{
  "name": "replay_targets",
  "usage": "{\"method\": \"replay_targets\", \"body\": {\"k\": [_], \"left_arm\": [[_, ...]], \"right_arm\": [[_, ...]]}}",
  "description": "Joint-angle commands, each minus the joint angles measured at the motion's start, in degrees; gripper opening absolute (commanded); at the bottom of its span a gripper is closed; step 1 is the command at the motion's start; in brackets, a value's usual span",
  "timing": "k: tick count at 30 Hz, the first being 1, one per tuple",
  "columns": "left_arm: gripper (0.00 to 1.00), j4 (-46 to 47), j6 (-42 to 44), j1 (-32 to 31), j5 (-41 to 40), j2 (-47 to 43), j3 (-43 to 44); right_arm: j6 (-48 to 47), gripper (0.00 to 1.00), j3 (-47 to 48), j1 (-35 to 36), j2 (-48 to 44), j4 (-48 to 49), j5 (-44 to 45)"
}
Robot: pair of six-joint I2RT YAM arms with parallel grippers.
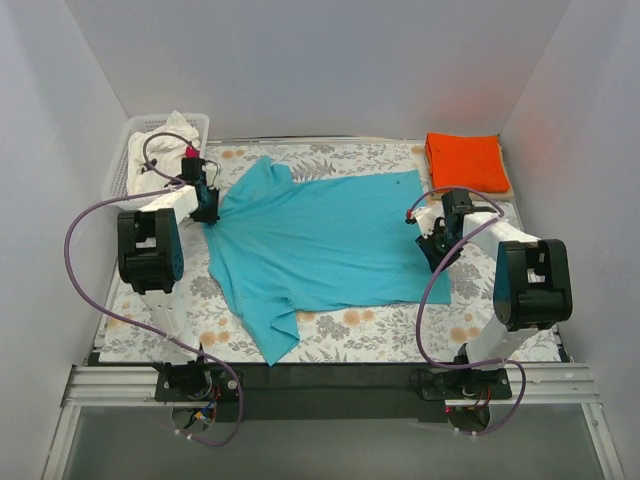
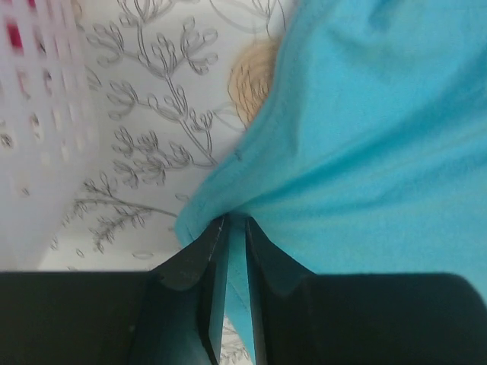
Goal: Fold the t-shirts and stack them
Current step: Flatten the tshirt out
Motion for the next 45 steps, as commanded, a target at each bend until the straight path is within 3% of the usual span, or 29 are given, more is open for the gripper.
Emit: {"method": "replay_targets", "body": {"k": [1,7,10,13,17,21,28,37,45], "left_arm": [[0.19,-2.79,4.02,0.68,-1.03,0.58,5.51],[0.38,-8.24,3.41,0.42,15.22,-11.78,5.53],[0.41,-13.07,3.05,0.24,17.27,-16.99,2.9],[0.39,-16.86,4.28,0.16,16.75,-23.05,-1.23],[0.34,-17.31,6.31,0.24,14.82,-31.48,-14.03],[0.32,-14.42,6.92,0.16,12.45,-35.62,-23.45],[0.31,-8.87,6.05,0.16,9.45,-35.64,-31.73],[0.25,-3.07,6.75,0.16,4.01,-33.26,-35.7],[0.25,-10.87,5.52,0.16,9.35,-39.33,-27.64]], "right_arm": [[-0.86,0.25,-1.36,0.91,-0.84,-3.61,-0.14],[-0.25,0.33,5.57,2.06,-9.18,-10.37,-9.01],[-1.04,0.34,8.3,1.97,-12.18,-13.88,-9.38],[-3.23,0.34,7.52,1.88,-15.17,-16.35,-6.92],[-5.34,0.32,3.48,1.97,-15.44,-17.42,-4.98],[-4.39,0.3,0.75,2.23,-13.86,-16.2,-5.68],[-3.33,0.27,-6.01,2.41,-9.29,-8.46,-2.44],[-3.77,0.22,-11.38,2.41,-6.82,-4.32,1.52],[-3.5,0.21,-10.68,2.41,-8.32,-5.2,0.82]]}}
